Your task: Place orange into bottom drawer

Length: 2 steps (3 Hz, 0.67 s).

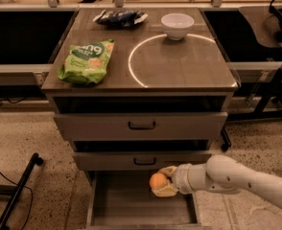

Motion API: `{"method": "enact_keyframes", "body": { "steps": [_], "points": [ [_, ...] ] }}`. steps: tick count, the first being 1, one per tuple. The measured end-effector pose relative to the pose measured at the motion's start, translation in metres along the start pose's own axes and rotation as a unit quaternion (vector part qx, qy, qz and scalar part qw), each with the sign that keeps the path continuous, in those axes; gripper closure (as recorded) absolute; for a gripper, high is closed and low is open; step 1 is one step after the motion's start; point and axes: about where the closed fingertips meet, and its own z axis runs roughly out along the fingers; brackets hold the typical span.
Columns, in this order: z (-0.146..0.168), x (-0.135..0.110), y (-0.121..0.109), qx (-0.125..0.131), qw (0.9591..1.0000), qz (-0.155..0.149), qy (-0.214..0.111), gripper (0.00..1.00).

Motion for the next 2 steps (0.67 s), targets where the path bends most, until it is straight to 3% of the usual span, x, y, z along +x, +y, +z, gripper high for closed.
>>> {"method": "enact_keyframes", "body": {
  "steps": [2],
  "points": [
    [0.076,0.036,0.016,-0.029,0.9994,-0.013,0.011,1.0]
  ]
}}
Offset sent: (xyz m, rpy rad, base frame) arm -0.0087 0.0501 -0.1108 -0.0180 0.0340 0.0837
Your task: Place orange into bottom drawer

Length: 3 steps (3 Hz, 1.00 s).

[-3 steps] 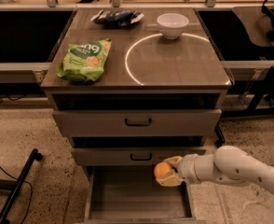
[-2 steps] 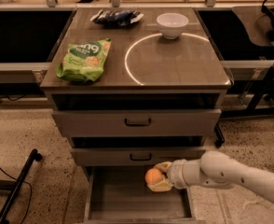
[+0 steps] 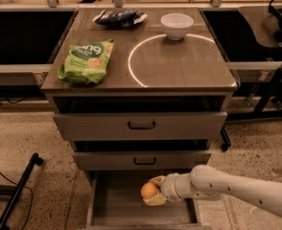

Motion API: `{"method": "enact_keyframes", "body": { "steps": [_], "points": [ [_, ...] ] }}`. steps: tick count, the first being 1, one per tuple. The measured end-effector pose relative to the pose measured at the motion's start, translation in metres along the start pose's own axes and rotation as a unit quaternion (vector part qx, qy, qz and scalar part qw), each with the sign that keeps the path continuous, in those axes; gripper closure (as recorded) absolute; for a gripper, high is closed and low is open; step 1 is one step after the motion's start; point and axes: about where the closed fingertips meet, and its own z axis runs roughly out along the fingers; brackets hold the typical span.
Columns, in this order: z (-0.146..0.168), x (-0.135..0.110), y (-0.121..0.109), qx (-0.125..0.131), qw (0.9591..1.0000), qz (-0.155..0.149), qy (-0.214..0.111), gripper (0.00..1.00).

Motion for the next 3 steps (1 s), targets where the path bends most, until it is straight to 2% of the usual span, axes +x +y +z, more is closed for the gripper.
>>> {"method": "enact_keyframes", "body": {
  "steps": [1,2,3],
  "points": [
    [0.0,0.0,0.0,0.0,1.0,0.0,0.0,1.0],
    [0.008,0.012,-0.002,0.006,0.9999,-0.003,0.013,1.0],
    [0.021,0.041,-0.011,0.016,0.9994,-0.002,0.03,1.0]
  ]
}}
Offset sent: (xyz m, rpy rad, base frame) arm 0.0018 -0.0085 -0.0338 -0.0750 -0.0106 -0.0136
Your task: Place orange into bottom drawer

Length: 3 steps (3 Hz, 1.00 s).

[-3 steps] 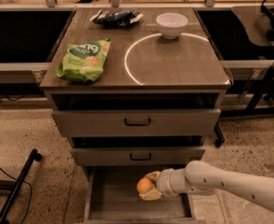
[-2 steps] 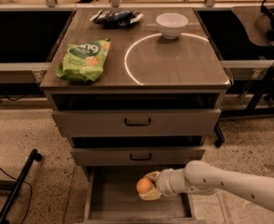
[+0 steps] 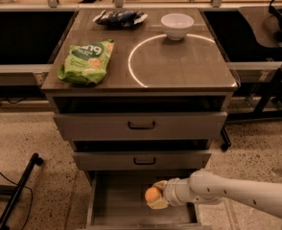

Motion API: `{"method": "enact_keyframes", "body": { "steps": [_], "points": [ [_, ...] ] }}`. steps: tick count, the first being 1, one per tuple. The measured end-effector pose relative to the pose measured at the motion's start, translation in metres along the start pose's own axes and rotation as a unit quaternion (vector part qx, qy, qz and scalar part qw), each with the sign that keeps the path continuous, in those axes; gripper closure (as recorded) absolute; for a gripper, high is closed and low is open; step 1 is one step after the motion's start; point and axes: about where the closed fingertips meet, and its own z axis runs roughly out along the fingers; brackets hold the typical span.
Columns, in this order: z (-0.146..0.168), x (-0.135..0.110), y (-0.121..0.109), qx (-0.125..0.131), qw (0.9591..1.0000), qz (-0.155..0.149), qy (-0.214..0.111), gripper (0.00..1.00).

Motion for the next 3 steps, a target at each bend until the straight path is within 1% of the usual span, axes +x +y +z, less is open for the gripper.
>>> {"method": "enact_keyframes", "body": {
  "steps": [1,2,3],
  "points": [
    [0.021,0.034,-0.01,-0.004,0.9998,0.015,0.011,1.0],
    [0.044,0.058,-0.017,-0.013,0.9992,0.033,0.019,1.0],
    [0.063,0.073,-0.027,-0.016,0.9985,0.048,0.021,1.0]
  ]
}}
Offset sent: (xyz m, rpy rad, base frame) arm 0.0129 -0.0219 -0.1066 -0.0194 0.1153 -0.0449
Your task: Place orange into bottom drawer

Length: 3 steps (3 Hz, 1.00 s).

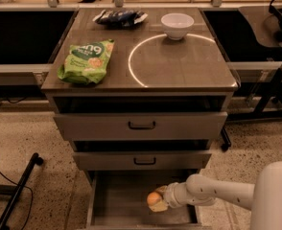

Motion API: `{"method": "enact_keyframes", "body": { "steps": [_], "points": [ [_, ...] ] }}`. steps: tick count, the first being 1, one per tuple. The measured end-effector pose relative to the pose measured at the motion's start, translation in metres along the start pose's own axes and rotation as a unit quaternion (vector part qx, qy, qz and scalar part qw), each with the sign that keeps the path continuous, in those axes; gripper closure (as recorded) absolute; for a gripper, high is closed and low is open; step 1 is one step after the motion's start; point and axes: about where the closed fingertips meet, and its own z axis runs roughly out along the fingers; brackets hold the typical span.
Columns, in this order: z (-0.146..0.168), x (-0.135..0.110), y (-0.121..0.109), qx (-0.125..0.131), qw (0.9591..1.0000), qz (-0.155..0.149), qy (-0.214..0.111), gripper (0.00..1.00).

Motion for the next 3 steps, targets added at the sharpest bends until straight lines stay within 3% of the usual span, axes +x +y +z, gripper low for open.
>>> {"method": "enact_keyframes", "body": {
  "steps": [1,3],
  "points": [
    [0.0008,0.0001,-0.0013,0.001,1.0,0.001,-0.001,0.82],
    [0.0009,0.0001,-0.0012,0.001,1.0,0.001,-0.001,0.34]
  ]
}}
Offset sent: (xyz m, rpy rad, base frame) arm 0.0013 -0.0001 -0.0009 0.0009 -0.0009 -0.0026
